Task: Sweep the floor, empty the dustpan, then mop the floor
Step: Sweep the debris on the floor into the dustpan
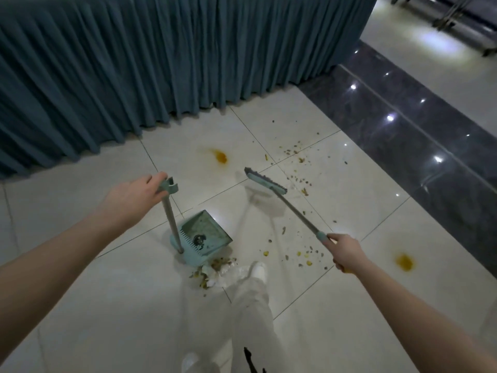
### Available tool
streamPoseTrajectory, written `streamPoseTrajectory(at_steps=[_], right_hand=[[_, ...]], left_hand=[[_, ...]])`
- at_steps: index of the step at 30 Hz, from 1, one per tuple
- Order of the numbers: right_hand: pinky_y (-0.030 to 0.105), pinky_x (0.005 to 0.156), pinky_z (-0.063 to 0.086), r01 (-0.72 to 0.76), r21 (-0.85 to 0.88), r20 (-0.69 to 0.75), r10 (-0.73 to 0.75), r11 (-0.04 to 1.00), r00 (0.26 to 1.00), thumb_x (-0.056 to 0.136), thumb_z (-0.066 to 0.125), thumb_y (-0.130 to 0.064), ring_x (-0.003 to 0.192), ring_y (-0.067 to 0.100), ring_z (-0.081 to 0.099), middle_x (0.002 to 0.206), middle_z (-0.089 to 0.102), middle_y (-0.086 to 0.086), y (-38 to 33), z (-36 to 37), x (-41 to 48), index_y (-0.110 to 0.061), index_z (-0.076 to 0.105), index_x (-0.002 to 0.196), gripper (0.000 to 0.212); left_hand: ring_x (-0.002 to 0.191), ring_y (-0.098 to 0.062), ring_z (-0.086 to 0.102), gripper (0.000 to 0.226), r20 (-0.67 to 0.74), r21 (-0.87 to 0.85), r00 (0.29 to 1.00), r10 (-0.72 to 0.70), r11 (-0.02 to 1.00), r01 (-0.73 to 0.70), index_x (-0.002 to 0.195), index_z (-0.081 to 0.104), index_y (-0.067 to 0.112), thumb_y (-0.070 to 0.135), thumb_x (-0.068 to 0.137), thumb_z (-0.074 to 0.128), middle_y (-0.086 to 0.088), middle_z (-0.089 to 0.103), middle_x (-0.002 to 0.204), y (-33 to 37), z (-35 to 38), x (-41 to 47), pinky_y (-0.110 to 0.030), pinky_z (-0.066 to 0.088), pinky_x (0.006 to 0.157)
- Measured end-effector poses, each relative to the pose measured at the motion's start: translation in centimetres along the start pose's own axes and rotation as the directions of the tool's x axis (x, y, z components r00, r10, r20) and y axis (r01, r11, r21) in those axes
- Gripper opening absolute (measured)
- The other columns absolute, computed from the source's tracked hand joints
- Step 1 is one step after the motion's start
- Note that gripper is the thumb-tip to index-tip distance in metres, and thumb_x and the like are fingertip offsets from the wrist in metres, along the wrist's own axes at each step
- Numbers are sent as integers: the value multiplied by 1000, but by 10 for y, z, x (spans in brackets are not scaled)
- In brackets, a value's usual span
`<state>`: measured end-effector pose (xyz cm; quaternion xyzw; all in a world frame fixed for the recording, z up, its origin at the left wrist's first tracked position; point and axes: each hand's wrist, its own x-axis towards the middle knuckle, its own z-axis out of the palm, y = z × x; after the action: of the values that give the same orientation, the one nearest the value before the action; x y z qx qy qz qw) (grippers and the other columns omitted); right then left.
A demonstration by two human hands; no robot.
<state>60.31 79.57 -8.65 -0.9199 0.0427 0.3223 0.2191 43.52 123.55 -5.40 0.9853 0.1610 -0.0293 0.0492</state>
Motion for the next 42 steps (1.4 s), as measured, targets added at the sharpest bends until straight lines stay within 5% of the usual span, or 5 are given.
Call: streamPoseTrajectory(at_steps=[10,20,24,29,42], right_hand=[[21,39,40,1,-71,-50,-5,997,999,101,45,-31,48,22,53,68,57,8,-85,-92,266,-11,62,120,33],[39,65,59,18,-320,-31,-30,947,999,101,39,-15,73,32,64,89,63,18,-151,-106,449,3,59,114,30],[28,48,45,45,-400,99,-5,915,995,97,42,-4,61,22,54,75,52,9,-141,-97,449,6,55,121,29],[40,72,60,74,-392,116,-30,917,993,99,33,-12,85,28,64,97,60,13,-88,-69,392,-12,49,130,35],[27,54,47,71,-503,245,64,862,967,99,33,-16,70,17,55,97,58,6,32,-41,161,-27,44,136,40]], left_hand=[[49,-30,56,35,-71,-143,993,93,984,-102,111,49,11,9,82,70,-17,63,83,49,44,151,-38,50,45],[49,-30,57,38,52,23,985,164,986,-166,120,46,11,33,89,52,-14,63,90,69,72,258,-39,51,41],[48,-31,56,38,44,-14,982,185,983,-184,116,49,6,19,84,65,-19,64,90,89,65,285,-35,48,42],[45,-30,56,37,50,32,982,180,983,-181,116,49,10,34,88,52,-15,65,90,97,58,287,-30,45,38],[46,-23,53,35,14,-26,974,228,973,-228,119,48,11,26,89,60,-13,64,87,82,42,218,-31,46,37]])
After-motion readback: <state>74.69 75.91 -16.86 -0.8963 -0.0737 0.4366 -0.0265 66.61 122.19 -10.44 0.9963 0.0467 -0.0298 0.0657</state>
